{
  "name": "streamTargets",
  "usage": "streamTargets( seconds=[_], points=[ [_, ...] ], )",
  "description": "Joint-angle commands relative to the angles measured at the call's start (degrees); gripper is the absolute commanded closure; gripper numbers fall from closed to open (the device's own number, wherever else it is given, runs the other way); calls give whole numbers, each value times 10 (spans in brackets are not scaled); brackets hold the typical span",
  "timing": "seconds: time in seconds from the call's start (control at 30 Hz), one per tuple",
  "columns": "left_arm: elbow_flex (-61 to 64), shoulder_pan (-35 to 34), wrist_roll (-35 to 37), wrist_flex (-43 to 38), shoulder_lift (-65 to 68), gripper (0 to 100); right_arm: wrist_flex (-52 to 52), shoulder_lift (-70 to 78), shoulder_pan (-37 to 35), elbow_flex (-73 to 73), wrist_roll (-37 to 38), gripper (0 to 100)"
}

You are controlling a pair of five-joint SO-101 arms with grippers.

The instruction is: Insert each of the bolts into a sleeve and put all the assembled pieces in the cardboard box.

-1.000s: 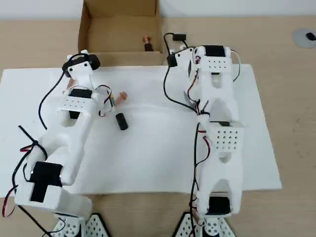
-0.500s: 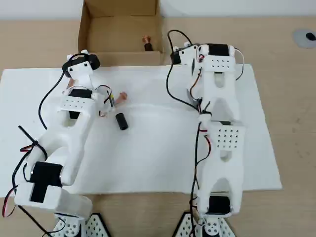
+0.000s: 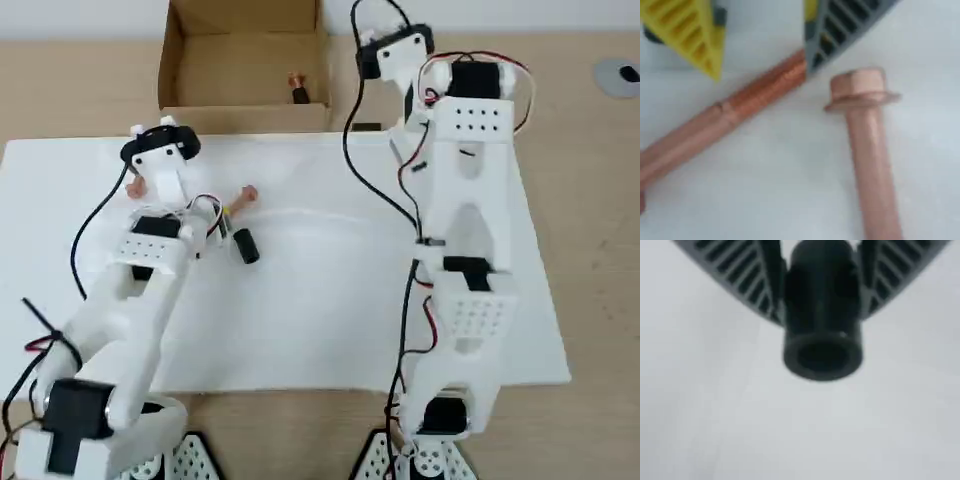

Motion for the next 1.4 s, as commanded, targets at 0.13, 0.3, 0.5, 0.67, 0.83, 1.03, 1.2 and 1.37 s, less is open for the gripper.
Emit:
streamTargets(
  seconds=[0.13, 0.3, 0.5, 0.67, 0.83, 1.03, 1.2, 1.37],
  points=[
    [1, 1, 0, -11, -33, 876, 10, -75, -13, 13, -20, 987],
    [7, -24, 51, -38, -38, 876, 9, -171, -127, 20, -18, 987],
    [7, -73, 106, -40, -38, 876, 9, -233, -260, 39, -8, 987],
    [-20, -123, 147, -42, -32, 876, -4, -235, -275, 88, -5, 987],
    [-84, -130, 87, -39, -31, 876, -21, -232, -275, 120, -7, 987],
    [-163, -125, -1, -35, -17, 874, -107, -233, -273, 181, -10, 987],
    [-265, -93, -136, 85, 75, 875, -190, -233, -273, 218, -31, 987],
    [-358, -75, -323, 204, 168, 875, -237, -232, -272, 252, -30, 987]
  ],
)
